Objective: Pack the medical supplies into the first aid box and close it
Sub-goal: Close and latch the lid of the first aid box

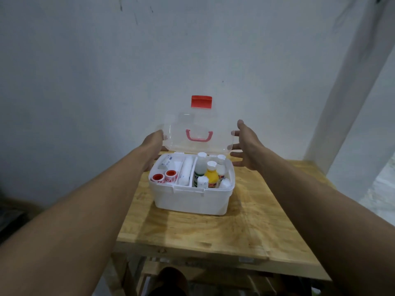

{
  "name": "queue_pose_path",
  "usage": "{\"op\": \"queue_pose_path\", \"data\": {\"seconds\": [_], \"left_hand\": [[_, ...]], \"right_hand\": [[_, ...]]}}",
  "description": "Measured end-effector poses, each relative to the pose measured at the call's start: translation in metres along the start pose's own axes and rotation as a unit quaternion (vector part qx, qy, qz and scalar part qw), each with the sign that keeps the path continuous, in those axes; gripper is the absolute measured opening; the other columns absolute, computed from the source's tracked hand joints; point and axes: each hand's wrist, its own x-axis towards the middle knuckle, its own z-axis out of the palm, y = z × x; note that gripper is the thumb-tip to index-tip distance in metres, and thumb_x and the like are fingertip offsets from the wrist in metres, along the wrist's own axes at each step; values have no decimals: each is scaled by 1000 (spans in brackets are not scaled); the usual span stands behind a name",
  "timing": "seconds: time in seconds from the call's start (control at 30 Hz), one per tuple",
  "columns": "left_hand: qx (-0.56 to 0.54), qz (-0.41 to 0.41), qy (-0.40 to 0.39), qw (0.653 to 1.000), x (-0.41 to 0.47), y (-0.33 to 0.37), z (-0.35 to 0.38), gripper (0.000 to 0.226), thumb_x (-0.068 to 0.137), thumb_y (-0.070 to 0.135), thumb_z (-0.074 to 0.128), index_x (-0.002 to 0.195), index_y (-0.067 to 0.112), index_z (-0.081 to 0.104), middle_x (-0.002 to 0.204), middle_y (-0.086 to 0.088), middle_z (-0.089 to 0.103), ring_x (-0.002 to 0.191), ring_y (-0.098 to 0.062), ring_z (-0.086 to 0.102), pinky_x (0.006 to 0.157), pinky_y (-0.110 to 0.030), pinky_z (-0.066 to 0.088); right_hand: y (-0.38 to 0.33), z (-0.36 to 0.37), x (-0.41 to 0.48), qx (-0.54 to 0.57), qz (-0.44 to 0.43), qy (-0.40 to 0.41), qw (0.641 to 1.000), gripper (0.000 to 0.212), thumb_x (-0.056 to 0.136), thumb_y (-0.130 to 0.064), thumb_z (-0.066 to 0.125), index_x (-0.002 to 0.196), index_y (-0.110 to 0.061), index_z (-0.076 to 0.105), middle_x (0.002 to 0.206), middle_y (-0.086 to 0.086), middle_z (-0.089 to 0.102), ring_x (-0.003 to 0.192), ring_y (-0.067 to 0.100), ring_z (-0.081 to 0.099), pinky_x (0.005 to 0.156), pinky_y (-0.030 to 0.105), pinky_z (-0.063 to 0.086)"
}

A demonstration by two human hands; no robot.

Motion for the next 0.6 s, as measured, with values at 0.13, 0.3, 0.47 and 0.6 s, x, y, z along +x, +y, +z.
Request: {"op": "queue_pose_path", "data": {"seconds": [0.13, 0.3, 0.47, 0.6], "left_hand": [[16, 14, 3, 1000, -11, -1, -3, 60, 103, 57, 23, 139, 22, 55, 131, -14, 60, 121, -34, 57, 110, -49, 42], [37, 13, -3, 999, -30, 2, -10, 84, 93, 77, 11, 146, 25, 50, 148, -11, 51, 135, -36, 46, 115, -55, 33], [32, 16, -12, 999, -55, -1, -20, 95, 85, 87, 12, 149, 27, 47, 151, -9, 49, 139, -36, 42, 117, -57, 29], [29, 10, -21, 999, -70, -9, -27, 85, 86, 84, 24, 147, 30, 47, 153, -5, 48, 139, -35, 43, 116, -59, 29]], "right_hand": [[-6, -6, -7, 0, -13, 3, 1000, 76, 97, -70, 21, 147, -19, 47, 150, 17, 47, 139, 38, 40, 111, 60, 34], [-10, -10, -23, -19, -28, -3, 999, 77, 96, -72, 23, 142, -18, 51, 149, 13, 48, 139, 37, 40, 109, 61, 33], [-4, -13, -50, -57, -49, -21, 997, 77, 94, -73, 30, 145, -19, 48, 152, 10, 44, 143, 34, 35, 109, 60, 30], [6, -15, -68, -98, -71, -9, 993, 70, 95, -66, 40, 150, -23, 43, 153, 1, 45, 140, 29, 38, 104, 56, 34]]}}
